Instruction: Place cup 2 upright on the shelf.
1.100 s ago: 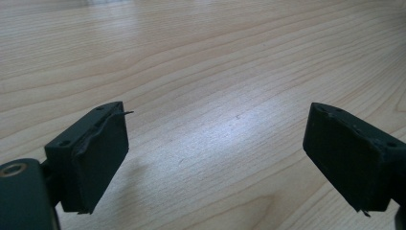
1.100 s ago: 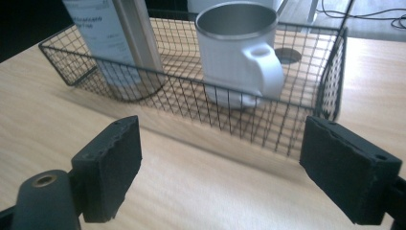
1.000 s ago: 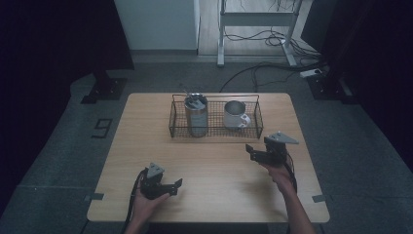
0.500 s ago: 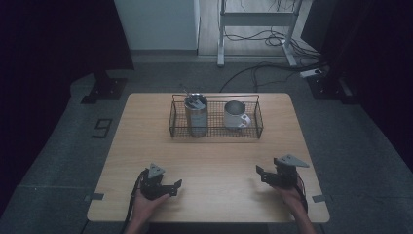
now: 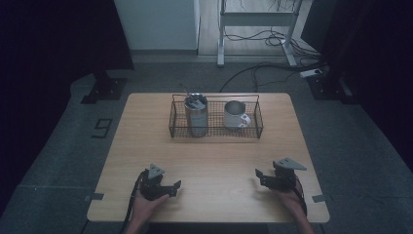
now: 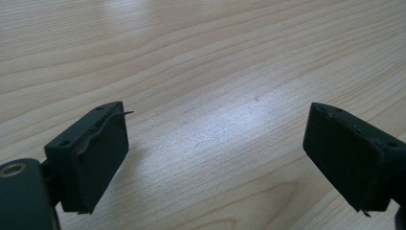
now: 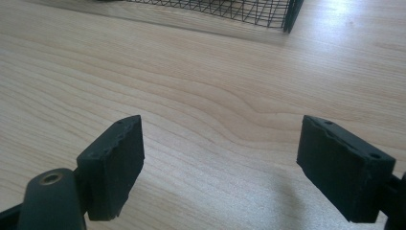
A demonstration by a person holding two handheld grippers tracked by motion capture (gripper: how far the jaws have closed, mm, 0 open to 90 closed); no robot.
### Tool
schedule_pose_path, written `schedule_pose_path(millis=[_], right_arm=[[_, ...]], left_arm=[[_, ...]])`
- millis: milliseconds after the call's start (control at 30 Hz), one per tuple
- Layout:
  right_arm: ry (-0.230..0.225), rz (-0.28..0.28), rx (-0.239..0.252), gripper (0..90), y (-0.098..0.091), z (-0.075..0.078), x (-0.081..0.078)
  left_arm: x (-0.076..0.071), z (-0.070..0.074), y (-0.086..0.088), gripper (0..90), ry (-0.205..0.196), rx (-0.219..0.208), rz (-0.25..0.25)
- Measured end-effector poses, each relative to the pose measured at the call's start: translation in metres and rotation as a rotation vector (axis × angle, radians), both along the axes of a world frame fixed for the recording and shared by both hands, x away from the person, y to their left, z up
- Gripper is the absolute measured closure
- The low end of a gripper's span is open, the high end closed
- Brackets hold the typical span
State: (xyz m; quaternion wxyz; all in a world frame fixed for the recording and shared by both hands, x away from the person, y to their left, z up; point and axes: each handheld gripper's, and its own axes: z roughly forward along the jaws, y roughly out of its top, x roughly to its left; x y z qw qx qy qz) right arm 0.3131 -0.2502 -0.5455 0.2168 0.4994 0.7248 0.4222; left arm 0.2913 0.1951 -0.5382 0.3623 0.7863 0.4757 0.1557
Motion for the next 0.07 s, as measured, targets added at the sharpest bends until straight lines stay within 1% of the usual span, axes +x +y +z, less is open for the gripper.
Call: schedule_pose_path(millis=[67], right_arm=[[0.001,-0.002,0.0,16.2,-0.0007,0.0,0.0005]], left_arm=[[-0.0001,-0.0001,-0.0003,8.7,0.001,0.001,-0.001]])
